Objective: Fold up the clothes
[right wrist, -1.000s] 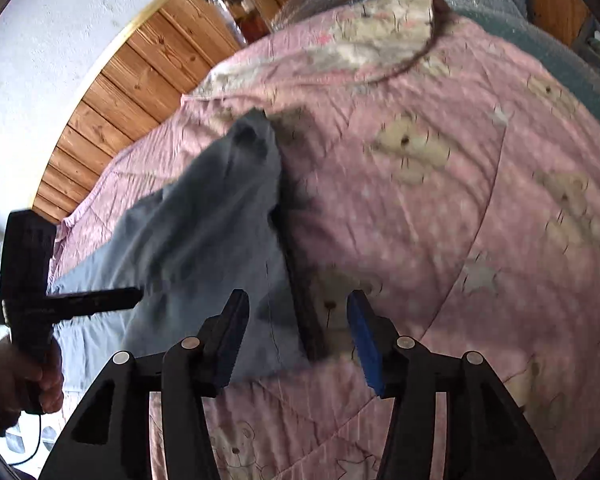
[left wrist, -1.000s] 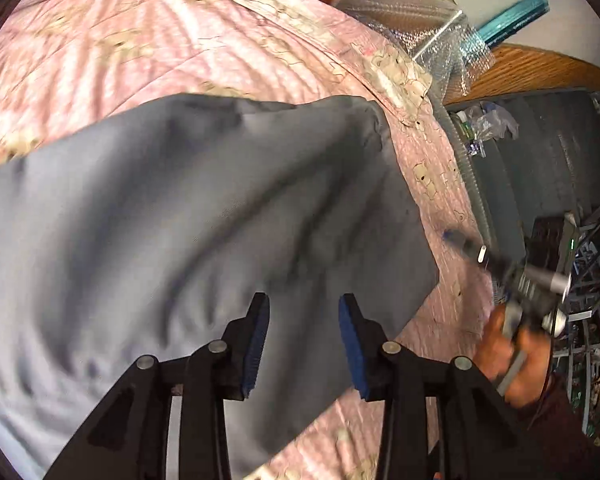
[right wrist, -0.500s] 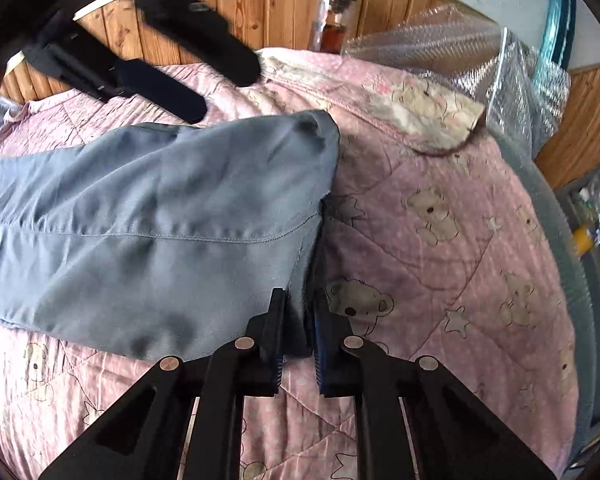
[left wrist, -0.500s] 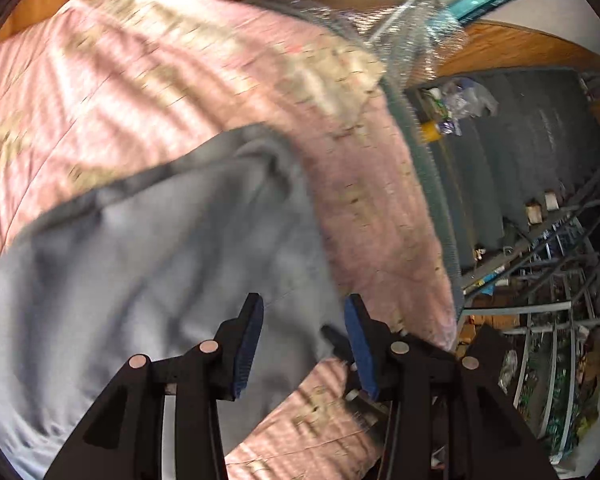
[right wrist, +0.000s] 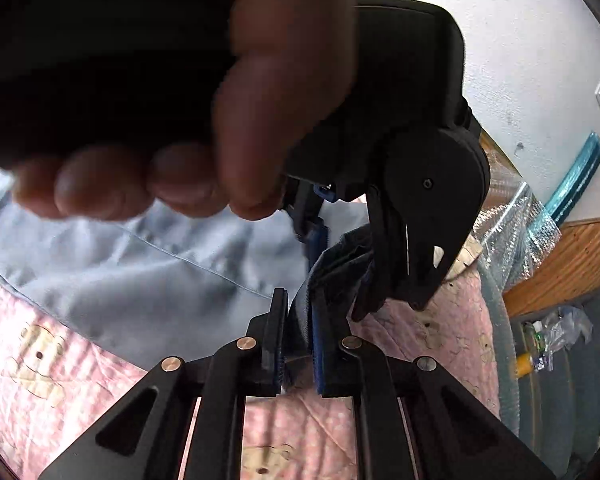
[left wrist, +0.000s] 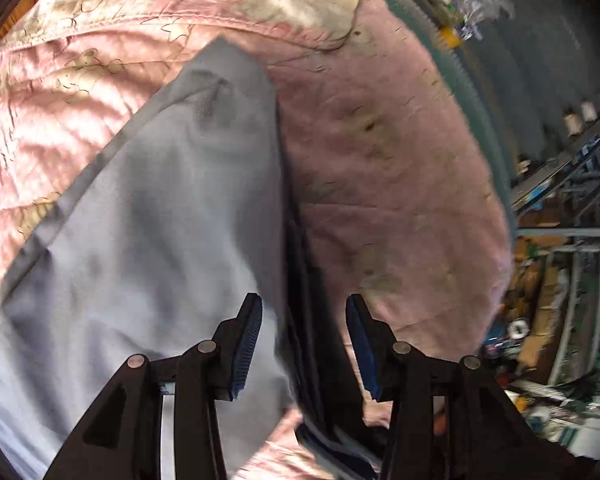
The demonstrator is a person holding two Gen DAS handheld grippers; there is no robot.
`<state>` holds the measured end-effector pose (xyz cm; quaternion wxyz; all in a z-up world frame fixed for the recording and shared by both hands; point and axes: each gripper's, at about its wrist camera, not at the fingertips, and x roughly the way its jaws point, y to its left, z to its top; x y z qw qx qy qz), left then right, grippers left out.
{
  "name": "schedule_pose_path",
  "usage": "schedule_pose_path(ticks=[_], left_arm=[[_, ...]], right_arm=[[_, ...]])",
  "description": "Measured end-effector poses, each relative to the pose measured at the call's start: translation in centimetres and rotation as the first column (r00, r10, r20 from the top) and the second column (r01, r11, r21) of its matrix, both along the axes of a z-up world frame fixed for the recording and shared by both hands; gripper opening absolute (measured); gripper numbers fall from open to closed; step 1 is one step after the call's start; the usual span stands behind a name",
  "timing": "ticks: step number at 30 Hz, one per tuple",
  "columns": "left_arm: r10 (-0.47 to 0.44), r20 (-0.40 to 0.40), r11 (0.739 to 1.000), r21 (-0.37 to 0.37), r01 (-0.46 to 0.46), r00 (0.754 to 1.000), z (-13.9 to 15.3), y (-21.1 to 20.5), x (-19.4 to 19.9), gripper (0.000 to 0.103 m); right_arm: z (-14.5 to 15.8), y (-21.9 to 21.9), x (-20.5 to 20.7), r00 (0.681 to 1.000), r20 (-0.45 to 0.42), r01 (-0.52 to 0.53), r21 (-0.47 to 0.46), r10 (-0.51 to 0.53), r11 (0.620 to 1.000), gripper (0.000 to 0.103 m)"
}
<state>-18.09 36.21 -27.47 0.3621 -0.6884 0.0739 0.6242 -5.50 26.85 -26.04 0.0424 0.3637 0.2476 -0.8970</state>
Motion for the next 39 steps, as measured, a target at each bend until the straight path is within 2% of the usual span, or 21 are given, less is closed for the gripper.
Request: schedule_pose_path(ticks=[1, 2, 4, 5, 6, 8, 10, 13, 14, 15, 16, 18, 20, 23, 25, 28, 29, 32, 33, 36, 39], left_arm=[[0.003, -0.024, 1.000, 0.018, -0.002, 1.000, 0.2, -0.6, 0.1, 0.028], [0.023, -0.039, 0.999, 0.046, -0.021, 0.999, 0.6, -1.9, 0.1, 0.006], [0.115, -0.042, 0.986, 0.123, -0.109, 0.992, 1.9, -6.2, 0.4, 0.006], [0.178, -0.033, 0.973, 0.153, -0.171, 0.984, 2.3, -9.2, 0.7, 0.006], [0.240, -0.022, 0.955, 0.183, -0.232, 0.971, 2.8, -12.2, 1.0, 0.006], [0.365, 0.037, 0.906, 0.217, -0.364, 0.930, 1.9, -18.3, 1.7, 0.006], [0.465, 0.102, 0.851, 0.221, -0.476, 0.880, -0.4, -23.4, 2.7, 0.006], [0.555, 0.127, 0.791, 0.224, -0.569, 0.822, -3.5, -27.8, 3.6, 0.006], [0.573, 0.132, 0.774, 0.237, -0.587, 0.809, -4.0, -28.7, 3.7, 0.007], [0.575, 0.146, 0.766, 0.248, -0.592, 0.805, -4.4, -29.2, 3.6, 0.007], [0.568, 0.159, 0.769, 0.246, -0.590, 0.807, -4.9, -29.3, 3.7, 0.007], [0.550, 0.181, 0.787, 0.213, -0.579, 0.815, -5.5, -30.0, 3.9, 0.007], [0.537, 0.171, 0.803, 0.197, -0.562, 0.826, -5.9, -30.4, 4.3, 0.008], [0.546, 0.175, 0.791, 0.215, -0.573, 0.819, -5.8, -31.0, 4.5, 0.008], [0.539, 0.155, 0.802, 0.206, -0.560, 0.828, -5.2, -31.0, 4.8, 0.014], [0.518, 0.122, 0.823, 0.201, -0.532, 0.847, -4.7, -30.8, 5.4, 0.023], [0.515, 0.113, 0.824, 0.206, -0.527, 0.849, -4.8, -31.0, 5.6, 0.023], [0.530, 0.123, 0.806, 0.235, -0.544, 0.839, -5.4, -31.6, 6.1, 0.023], [0.534, 0.129, 0.801, 0.239, -0.548, 0.836, -5.6, -31.5, 6.4, 0.023], [0.513, 0.137, 0.822, 0.205, -0.531, 0.847, -4.9, -30.8, 7.0, 0.023], [0.503, 0.069, 0.825, 0.259, -0.502, 0.862, -1.0, -32.3, 7.3, 0.023]], right_arm=[[0.5, -0.3, 0.3, 1.000, -0.007, -0.015, -0.012, 0.015, 1.000, 0.010], [1.0, -0.5, 0.6, 0.999, -0.015, -0.032, -0.028, 0.031, 0.999, 0.012], [3.1, -0.9, 1.7, 0.996, -0.026, -0.094, -0.121, 0.091, 0.988, 0.023], [4.2, -1.0, 2.4, 0.992, -0.027, -0.123, -0.182, 0.120, 0.976, 0.036], [5.2, -0.8, 3.0, 0.989, -0.016, -0.146, -0.256, 0.147, 0.956, 0.041], [5.9, -0.4, 3.0, 0.985, 0.030, -0.145, -0.386, 0.170, 0.911, 0.041], [4.9, 0.1, 1.8, 0.984, 0.095, -0.089, -0.488, 0.154, 0.868, 0.041], [0.7, 0.6, -1.3, 0.962, 0.253, 0.070, -0.588, 0.101, 0.806, 0.031], [-0.8, 0.4, -1.9, 0.948, 0.305, 0.112, -0.593, 0.093, 0.798, 0.027], [-2.7, 0.1, -2.3, 0.926, 0.366, 0.144, -0.563, 0.089, 0.814, 0.026], [-4.5, -0.2, -2.5, 0.905, 0.417, 0.167, -0.531, 0.085, 0.831, 0.024], [-5.1, -1.5, -1.5, 0.917, 0.386, 0.095, -0.457, 0.100, 0.884, 0.021], [-4.9, -2.3, -1.5, 0.909, 0.401, 0.070, -0.411, 0.112, 0.909, 0.021], [-2.6, -2.2, -2.9, 0.912, 0.396, 0.071, -0.417, 0.110, 0.906, 0.021], [-1.0, -2.1, -3.9, 0.915, 0.388, 0.072, -0.422, 0.108, 0.904, 0.021], [0.4, -3.4, -8.7, 0.942, 0.324, 0.061, -0.435, 0.093, 0.898, 0.021], [0.3, -3.8, -10.4, 0.945, 0.315, 0.062, -0.436, 0.088, 0.898, 0.021], [-4.9, -4.4, -15.9, 0.907, 0.416, 0.126, -0.401, 0.058, 0.907, 0.024], [-5.0, -4.1, -16.1, 0.926, 0.371, 0.102, -0.427, 0.071, 0.898, 0.024], [-3.8, -2.7, -15.5, 0.913, 0.402, 0.128, -0.444, 0.069, 0.887, 0.024], [-1.1, -0.4, -12.6, 0.928, 0.366, 0.136, -0.495, 0.064, 0.858, 0.025]])
